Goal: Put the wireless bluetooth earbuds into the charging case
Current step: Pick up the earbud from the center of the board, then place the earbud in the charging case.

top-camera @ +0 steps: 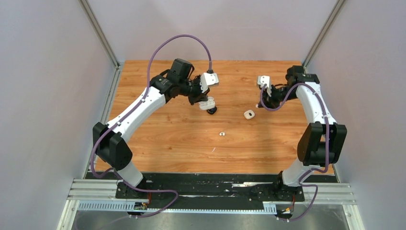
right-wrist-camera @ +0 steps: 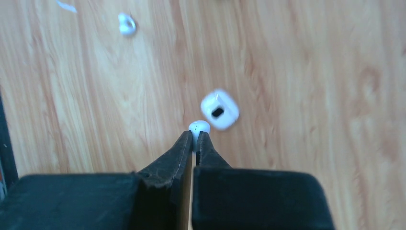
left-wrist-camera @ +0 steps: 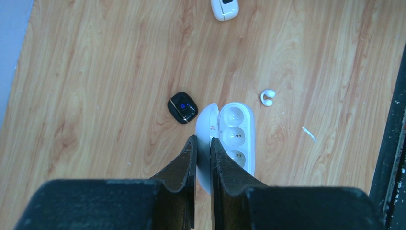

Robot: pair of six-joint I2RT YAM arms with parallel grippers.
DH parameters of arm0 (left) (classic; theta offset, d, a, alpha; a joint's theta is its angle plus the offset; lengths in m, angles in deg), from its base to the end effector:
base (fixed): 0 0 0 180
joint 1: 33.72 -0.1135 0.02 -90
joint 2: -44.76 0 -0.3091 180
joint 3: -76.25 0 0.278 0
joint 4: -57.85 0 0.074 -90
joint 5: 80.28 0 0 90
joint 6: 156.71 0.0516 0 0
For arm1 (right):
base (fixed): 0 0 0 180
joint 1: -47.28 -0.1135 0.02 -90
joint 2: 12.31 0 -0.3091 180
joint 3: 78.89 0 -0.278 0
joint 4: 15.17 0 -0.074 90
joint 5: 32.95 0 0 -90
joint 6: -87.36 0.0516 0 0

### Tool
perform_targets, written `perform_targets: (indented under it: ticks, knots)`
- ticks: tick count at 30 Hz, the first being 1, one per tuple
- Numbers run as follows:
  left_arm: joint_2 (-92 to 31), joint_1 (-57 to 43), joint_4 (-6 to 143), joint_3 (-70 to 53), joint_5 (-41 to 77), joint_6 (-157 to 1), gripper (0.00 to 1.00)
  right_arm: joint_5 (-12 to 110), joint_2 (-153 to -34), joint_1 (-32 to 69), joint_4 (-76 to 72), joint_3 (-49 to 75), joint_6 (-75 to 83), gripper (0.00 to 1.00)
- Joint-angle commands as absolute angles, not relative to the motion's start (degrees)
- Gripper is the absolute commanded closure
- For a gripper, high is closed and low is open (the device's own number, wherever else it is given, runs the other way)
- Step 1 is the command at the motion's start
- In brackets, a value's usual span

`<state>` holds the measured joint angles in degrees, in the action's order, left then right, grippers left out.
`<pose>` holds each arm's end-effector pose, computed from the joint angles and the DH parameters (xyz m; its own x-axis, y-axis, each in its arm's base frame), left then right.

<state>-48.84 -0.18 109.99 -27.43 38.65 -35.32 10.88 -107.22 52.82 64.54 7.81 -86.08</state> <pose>0.3209 -0.2427 0.3908 -0.0689 0.5926 -0.8026 0.9592 0.2605 0.1101 0.3429 0.0041 0.3052 -0.0712 -0.6843 -0.7257 -0.9822 0.1748 -0.0685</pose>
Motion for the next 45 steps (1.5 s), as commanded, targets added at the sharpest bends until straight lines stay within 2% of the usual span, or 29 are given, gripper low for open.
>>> perform_targets:
  ticks: [1,6,12,20,45]
  knots:
    - [-49.6,-0.5,107.9,-28.6,43.4,-34.6,1.0,-2.0,-106.9,46.9,77.3,-3.0,-81.7,1.0]
    - [-50.9,-0.3,103.1,-27.7,50.5,-33.8,1.0,-8.4,-109.9,39.9,78.3,-12.9,-73.3,1.0]
    - [-53.0,1.5,100.8,-28.7,51.6,-31.1,1.0,-9.1,-111.4,33.4,78.3,-18.5,-69.4,1.0]
    - [-51.5,3.3,100.3,-27.9,51.6,-30.6,1.0,-5.5,-104.3,27.3,62.0,-9.2,-59.9,1.0]
    - [-47.4,5.6,101.4,-25.7,49.0,-27.9,1.0,9.3,-98.8,23.0,52.7,1.4,-56.6,1.0]
